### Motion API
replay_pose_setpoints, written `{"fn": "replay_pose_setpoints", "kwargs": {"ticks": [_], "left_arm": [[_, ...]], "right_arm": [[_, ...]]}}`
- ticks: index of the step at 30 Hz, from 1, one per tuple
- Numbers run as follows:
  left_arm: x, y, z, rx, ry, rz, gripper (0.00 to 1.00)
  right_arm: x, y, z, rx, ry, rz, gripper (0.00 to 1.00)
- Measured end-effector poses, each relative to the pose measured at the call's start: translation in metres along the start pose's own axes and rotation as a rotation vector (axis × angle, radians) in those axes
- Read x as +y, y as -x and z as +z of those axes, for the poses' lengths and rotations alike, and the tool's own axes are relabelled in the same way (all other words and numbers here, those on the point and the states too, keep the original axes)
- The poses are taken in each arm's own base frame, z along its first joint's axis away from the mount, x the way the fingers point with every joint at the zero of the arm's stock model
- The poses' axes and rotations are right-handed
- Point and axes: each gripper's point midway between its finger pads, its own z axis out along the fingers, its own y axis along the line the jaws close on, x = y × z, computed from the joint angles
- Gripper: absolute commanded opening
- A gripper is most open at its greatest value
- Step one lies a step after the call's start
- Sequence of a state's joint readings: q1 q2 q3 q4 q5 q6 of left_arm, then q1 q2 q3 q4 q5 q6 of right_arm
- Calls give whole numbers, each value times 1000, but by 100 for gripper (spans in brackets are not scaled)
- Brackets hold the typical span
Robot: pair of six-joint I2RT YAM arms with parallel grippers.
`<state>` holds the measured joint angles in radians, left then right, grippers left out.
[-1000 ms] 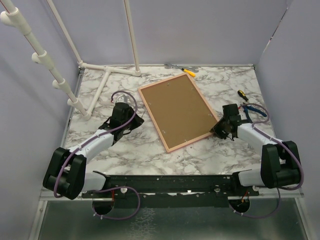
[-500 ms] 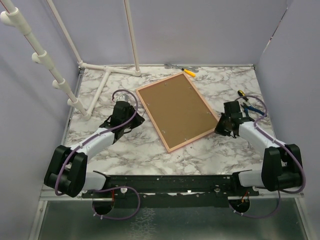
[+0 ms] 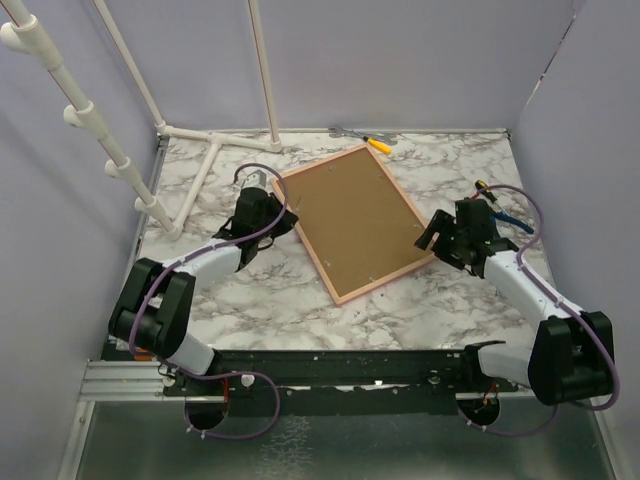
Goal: Take the photo out of the frame
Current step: Adjust the photo frame at the center of the board.
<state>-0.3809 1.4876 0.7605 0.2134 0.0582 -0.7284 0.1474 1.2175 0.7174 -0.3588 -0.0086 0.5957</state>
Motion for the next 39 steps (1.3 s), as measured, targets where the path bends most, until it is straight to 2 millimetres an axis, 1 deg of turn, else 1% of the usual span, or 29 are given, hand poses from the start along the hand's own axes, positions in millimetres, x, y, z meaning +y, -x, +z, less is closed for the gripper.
{"fn": "replay_pose_setpoints", "kwargs": {"ticks": [3,5,6,8,10,12,15,19,22,24,25,26,28,31,34,39], "left_arm": [[-6,2,12,-16,-49,11,0],[-10,1,19,-16,-77,18,0],[-12,1,22,-16,-91,22,0],[-12,0,28,-17,-105,28,0],[-11,-1,32,-22,-109,44,0],[-11,2,33,-33,-110,61,0],[-10,8,34,-57,-110,89,0],[-13,29,43,-105,-113,115,0],[-9,49,54,-142,-108,115,0],[-1,61,65,-153,-96,107,0],[-1,64,67,-157,-98,106,0],[7,69,75,-157,-90,99,0],[14,73,85,-148,-87,92,0],[23,72,98,-128,-84,84,0],[29,64,113,-88,-85,84,0],[41,47,120,-20,-50,82,0]], "right_arm": [[-1,-4,4,-2,3,40,82],[-3,-13,7,0,15,73,82],[-5,-20,10,11,19,87,80],[-9,-33,15,41,25,116,73],[-12,-44,19,72,18,145,72],[-13,-48,24,90,4,179,70],[-15,-48,26,88,-15,216,66],[-13,-44,27,68,-16,255,63],[-12,-42,30,63,-14,276,61],[-13,-44,34,71,-21,285,60],[-13,-45,36,76,-24,289,60],[-12,-44,37,73,-22,293,59],[-12,-43,38,71,-20,295,58],[-10,-41,41,71,-20,295,57],[-10,-40,42,73,-22,294,57],[-9,-38,44,74,-23,288,57]]}}
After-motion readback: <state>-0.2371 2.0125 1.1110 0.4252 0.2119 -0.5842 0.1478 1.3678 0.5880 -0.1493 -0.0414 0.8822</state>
